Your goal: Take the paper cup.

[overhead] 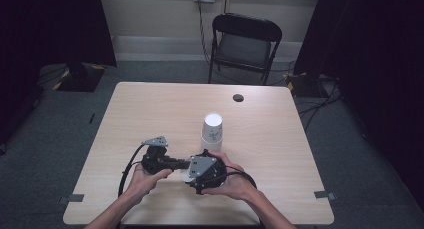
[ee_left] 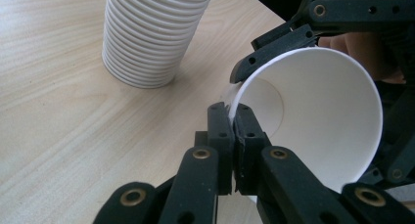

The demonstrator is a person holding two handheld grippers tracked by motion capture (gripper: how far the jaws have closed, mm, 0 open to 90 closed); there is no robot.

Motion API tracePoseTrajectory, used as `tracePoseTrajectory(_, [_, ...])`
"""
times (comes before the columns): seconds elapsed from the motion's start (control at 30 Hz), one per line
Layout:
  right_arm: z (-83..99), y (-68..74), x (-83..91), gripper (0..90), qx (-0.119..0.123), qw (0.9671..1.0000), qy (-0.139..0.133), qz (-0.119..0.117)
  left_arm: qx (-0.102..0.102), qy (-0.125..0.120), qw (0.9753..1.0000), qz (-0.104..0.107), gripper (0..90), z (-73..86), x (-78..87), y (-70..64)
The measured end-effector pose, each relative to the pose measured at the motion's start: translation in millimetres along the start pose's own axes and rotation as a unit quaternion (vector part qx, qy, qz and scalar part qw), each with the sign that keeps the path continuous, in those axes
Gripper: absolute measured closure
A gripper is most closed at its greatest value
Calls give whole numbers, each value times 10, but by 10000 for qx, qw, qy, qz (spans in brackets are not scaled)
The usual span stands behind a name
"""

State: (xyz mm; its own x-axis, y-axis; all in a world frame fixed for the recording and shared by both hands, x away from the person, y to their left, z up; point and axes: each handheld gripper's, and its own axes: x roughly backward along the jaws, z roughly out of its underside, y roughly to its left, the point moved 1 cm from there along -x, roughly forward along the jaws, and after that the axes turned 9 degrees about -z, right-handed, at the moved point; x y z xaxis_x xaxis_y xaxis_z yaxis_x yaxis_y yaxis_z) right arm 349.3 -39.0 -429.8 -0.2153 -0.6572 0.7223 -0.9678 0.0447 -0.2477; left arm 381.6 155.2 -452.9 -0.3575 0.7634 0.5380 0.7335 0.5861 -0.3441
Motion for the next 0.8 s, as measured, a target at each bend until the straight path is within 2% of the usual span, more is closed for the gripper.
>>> tracePoseTrajectory(0.17, [28, -13, 36, 284, -166, 9997, -158, -16, -62, -118, 9999, -77, 857, -6, 11, -24])
tracePoseTrajectory(0.23, [37, -17, 38, 285, -246, 9995, -216, -28, -207, -136, 9996, -115, 841, 0, 13, -34])
tracePoseTrajectory(0.4, [70, -50, 51, 285, -475, 9982, -378, -15, -274, -284, 9992, -74, 768, -7, 58, -35])
tracePoseTrajectory(0.47, [94, -74, 62, 286, -598, 9972, -439, 6, -355, -373, 9986, -136, 695, -9, 79, -40])
tracePoseTrajectory(0.5, [104, -82, 67, 286, -635, 9969, -464, 12, -409, -413, 9980, -236, 675, -10, 87, -45])
tracePoseTrajectory(0.6, [154, -118, 85, 287, -882, 9945, -558, 10, -487, -598, 9966, -306, 590, -24, 124, -50])
tracePoseTrajectory(0.63, [179, -137, 92, 289, -975, 9935, -593, 16, -498, -635, 9962, -317, 541, -29, 136, -52])
tracePoseTrajectory(0.7, [202, -149, 102, 291, -1062, 9924, -613, 45, -531, -706, 9956, -325, 513, -37, 159, -55])
tracePoseTrajectory(0.8, [238, -163, 130, 291, -1227, 9900, -695, 97, -517, -763, 9949, -418, 423, -40, 178, -47])
